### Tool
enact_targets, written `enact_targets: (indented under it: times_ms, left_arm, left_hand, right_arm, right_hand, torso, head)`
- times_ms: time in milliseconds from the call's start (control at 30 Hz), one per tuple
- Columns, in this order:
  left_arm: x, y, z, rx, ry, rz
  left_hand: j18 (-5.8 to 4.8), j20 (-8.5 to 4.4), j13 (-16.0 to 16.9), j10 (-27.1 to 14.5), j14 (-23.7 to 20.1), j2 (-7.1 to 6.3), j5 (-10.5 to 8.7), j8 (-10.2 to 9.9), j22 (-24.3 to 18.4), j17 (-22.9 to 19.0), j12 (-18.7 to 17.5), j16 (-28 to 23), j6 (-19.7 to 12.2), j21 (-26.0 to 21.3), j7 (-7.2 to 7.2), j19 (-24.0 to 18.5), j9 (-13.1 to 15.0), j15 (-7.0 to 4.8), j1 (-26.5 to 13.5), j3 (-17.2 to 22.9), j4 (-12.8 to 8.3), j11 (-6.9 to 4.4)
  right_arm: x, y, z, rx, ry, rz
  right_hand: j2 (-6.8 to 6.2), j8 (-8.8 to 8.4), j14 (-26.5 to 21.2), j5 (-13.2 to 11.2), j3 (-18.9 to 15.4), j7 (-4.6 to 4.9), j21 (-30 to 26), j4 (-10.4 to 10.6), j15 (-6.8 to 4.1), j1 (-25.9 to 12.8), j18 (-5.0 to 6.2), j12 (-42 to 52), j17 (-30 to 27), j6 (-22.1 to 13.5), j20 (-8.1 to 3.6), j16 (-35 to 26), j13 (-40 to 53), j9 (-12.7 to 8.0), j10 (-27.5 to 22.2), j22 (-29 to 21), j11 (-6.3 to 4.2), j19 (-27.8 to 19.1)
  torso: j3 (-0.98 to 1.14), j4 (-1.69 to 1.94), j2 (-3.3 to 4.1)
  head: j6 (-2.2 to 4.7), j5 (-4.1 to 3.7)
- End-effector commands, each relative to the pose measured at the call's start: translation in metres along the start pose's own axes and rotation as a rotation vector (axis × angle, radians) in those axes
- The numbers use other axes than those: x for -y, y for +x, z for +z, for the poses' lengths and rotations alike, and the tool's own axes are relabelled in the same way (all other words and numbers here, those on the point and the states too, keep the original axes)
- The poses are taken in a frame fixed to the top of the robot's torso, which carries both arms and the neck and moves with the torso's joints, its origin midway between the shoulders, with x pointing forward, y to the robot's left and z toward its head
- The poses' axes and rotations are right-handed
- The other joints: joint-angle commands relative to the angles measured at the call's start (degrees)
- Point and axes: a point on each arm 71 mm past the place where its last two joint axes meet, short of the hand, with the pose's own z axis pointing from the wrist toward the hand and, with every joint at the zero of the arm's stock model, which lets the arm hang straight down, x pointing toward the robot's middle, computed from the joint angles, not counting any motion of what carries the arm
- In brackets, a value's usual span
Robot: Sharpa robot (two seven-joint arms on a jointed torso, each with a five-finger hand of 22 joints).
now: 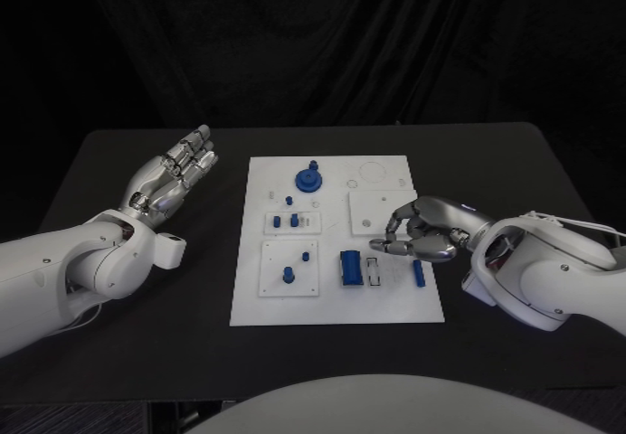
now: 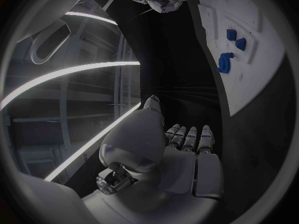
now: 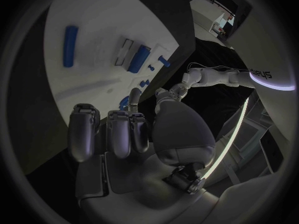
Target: Assemble the parts on the task board
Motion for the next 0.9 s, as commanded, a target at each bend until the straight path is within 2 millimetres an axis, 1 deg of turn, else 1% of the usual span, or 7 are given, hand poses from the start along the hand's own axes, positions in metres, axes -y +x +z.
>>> enact_targets:
  times_ms: [33, 200, 267, 433, 600, 833, 900]
  left_arm:
    - [0.002, 0.002, 0.000, -0.001, 0.032, -0.005]
    - [0.002, 0.002, 0.001, 0.000, 0.031, -0.004]
    - [0.002, 0.002, 0.001, -0.002, 0.030, -0.005]
    - [0.002, 0.003, 0.002, -0.006, 0.028, -0.007]
    - [0.001, 0.003, 0.002, -0.006, 0.028, -0.007]
    - [0.001, 0.002, 0.002, -0.005, 0.027, -0.007]
    - [0.001, 0.002, 0.001, -0.005, 0.027, -0.007]
  left_hand:
    - [-0.89, 0.22, -0.09, -0.11, -0.12, 0.08, 0.41, 0.32, 0.09, -0.05, -0.38, -0.21, -0.02, 0.31, 0.28, 0.02, 0.09, 0.49, 0.55, 0.41, -0.03, 0.45]
    - [-0.91, 0.23, -0.09, -0.11, -0.12, 0.08, 0.42, 0.32, 0.09, -0.05, -0.38, -0.21, -0.02, 0.31, 0.29, 0.03, 0.09, 0.51, 0.58, 0.41, -0.02, 0.46]
    - [-0.93, 0.24, -0.09, -0.11, -0.12, 0.12, 0.44, 0.32, 0.10, -0.05, -0.38, -0.21, -0.02, 0.32, 0.31, 0.03, 0.08, 0.53, 0.59, 0.43, 0.00, 0.48]
    - [-0.94, 0.24, -0.09, -0.11, -0.12, 0.14, 0.45, 0.31, 0.10, -0.05, -0.38, -0.21, -0.03, 0.32, 0.32, 0.04, 0.08, 0.55, 0.61, 0.44, 0.00, 0.48]
    - [-0.94, 0.24, -0.09, -0.11, -0.12, 0.14, 0.45, 0.31, 0.10, -0.05, -0.38, -0.21, -0.03, 0.32, 0.32, 0.04, 0.08, 0.55, 0.61, 0.44, 0.00, 0.48]
    - [-0.98, 0.27, -0.09, -0.11, -0.12, 0.14, 0.47, 0.32, 0.10, -0.05, -0.38, -0.21, -0.01, 0.32, 0.33, 0.03, 0.08, 0.64, 0.68, 0.46, -0.02, 0.48]
    - [-0.98, 0.27, -0.09, -0.11, -0.12, 0.14, 0.47, 0.32, 0.10, -0.05, -0.38, -0.21, -0.01, 0.32, 0.33, 0.03, 0.08, 0.64, 0.68, 0.46, -0.02, 0.48]
  right_arm:
    - [0.010, -0.011, -0.003, 0.017, 0.094, -0.116]
    - [0.021, -0.017, -0.006, 0.011, 0.176, -0.239]
    - [0.023, -0.015, -0.007, 0.006, 0.197, -0.282]
    - [0.028, -0.008, -0.010, -0.009, 0.230, -0.361]
    - [0.030, 0.001, -0.013, -0.029, 0.243, -0.384]
    - [0.031, 0.009, -0.014, -0.052, 0.250, -0.393]
    - [0.032, 0.011, -0.014, -0.058, 0.252, -0.395]
  right_hand:
    - [-0.22, -2.86, 4.53, 3.28, 0.17, 0.34, 0.57, 0.07, 0.48, 0.83, -0.12, -0.13, 7.59, 1.63, 0.61, 0.33, 15.06, -2.73, 6.09, 12.29, 0.60, 2.54]
    - [-0.92, -5.25, 4.52, 4.15, 0.14, 0.66, 0.64, 0.01, 0.84, 1.75, -0.11, -0.13, 7.57, 2.35, 0.81, 0.34, 15.06, -4.84, 6.09, 12.30, 0.93, 2.55]
    - [-1.18, -7.19, 4.51, 7.45, 0.42, 0.85, 0.66, 0.04, 0.87, 2.22, -0.13, -0.13, 7.52, 3.52, 1.08, 0.33, 15.06, -6.58, 6.09, 12.30, 0.94, 2.55]
    - [-1.87, -8.91, 4.54, 12.28, 1.20, 0.66, 0.85, -0.06, 0.81, 3.35, -0.15, -0.13, 7.67, 4.97, 0.99, 0.40, 15.06, -8.07, 6.09, 12.36, 0.92, 2.62]
    - [-2.03, -8.91, 4.54, 10.07, 1.18, 0.50, 0.85, 0.01, 0.70, 3.11, -0.15, -0.13, 7.66, 6.01, 0.92, 0.41, 15.06, -8.07, 6.09, 12.35, 0.77, 2.62]
    - [-1.99, -8.79, 4.51, 9.39, 1.27, 0.36, 0.74, -0.07, 0.63, 3.24, -0.12, -0.13, 7.50, 6.34, 0.87, 0.35, 15.06, -7.90, 6.09, 12.31, 0.68, 2.58]
    - [-1.89, -8.80, 4.49, 7.91, 1.30, 0.33, 0.65, -0.02, 0.56, 3.19, -0.09, -0.13, 7.43, 6.43, 0.80, 0.32, 15.06, -7.70, 6.09, 12.27, 0.62, 2.54]
  torso:
    - [-0.01, 0.00, -0.04]
    - [-0.23, 0.06, -0.06]
    - [-0.30, 0.05, -0.12]
    - [-0.37, 0.15, -0.02]
    - [-0.06, 0.04, 0.11]
    - [-0.09, 0.07, 0.04]
    - [-0.07, 0.00, 0.01]
  head:
    - [0.00, 0.08]
    - [0.00, 0.02]
    - [0.00, -0.14]
    - [0.00, -0.31]
    - [0.00, -0.29]
    - [0.00, -0.40]
    - [0.00, -0.29]
